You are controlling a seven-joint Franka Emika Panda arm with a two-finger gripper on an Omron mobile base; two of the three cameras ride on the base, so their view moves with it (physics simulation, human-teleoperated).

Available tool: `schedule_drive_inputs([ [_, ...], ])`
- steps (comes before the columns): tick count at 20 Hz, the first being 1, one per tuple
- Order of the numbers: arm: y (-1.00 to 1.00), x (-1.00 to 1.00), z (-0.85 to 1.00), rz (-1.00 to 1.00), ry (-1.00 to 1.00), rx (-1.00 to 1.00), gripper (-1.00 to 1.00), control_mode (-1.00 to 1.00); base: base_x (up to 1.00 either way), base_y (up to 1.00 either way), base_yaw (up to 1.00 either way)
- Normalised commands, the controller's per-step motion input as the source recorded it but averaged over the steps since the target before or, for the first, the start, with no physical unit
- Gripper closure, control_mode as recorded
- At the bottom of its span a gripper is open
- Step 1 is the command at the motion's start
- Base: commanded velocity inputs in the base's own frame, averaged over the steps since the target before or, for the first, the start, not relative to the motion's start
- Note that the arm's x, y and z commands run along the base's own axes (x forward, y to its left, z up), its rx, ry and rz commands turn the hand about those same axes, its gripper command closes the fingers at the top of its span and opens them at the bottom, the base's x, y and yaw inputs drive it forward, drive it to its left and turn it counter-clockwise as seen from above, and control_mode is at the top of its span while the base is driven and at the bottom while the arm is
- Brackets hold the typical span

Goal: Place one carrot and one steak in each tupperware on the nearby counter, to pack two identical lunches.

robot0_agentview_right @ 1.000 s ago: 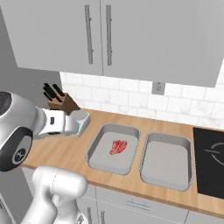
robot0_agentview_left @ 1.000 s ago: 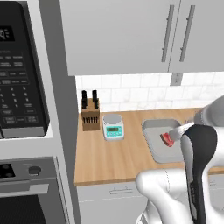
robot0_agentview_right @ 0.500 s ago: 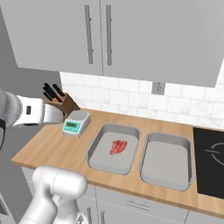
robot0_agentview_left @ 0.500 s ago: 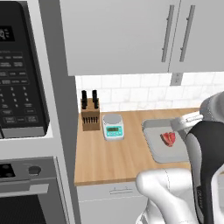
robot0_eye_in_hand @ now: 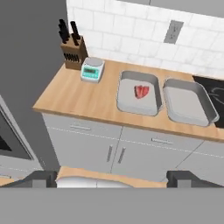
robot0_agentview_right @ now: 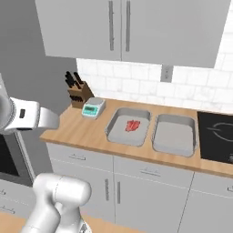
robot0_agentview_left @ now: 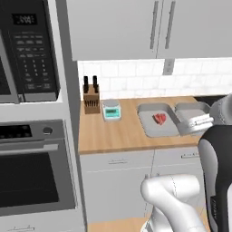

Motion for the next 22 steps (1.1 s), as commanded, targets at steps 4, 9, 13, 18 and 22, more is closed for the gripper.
schedule_drive_inputs([
  [4, 0.0, 0.0, 0.0, 0.0, 0.0, 0.0, -1.0, 1.0, -1.0, 0.0, -0.12],
  [9, 0.0, 0.0, 0.0, 0.0, 0.0, 0.0, -1.0, 1.0, -1.0, 0.7, -0.04],
  [13, 0.0, 0.0, 0.0, 0.0, 0.0, 0.0, -1.0, 1.0, -1.0, 1.0, -0.05],
  [18, 0.0, 0.0, 0.0, 0.0, 0.0, 0.0, -1.0, 1.0, -0.66, 1.0, -0.09],
  [22, 0.0, 0.0, 0.0, 0.0, 0.0, 0.0, -1.0, 1.0, 0.54, 1.0, -0.11],
])
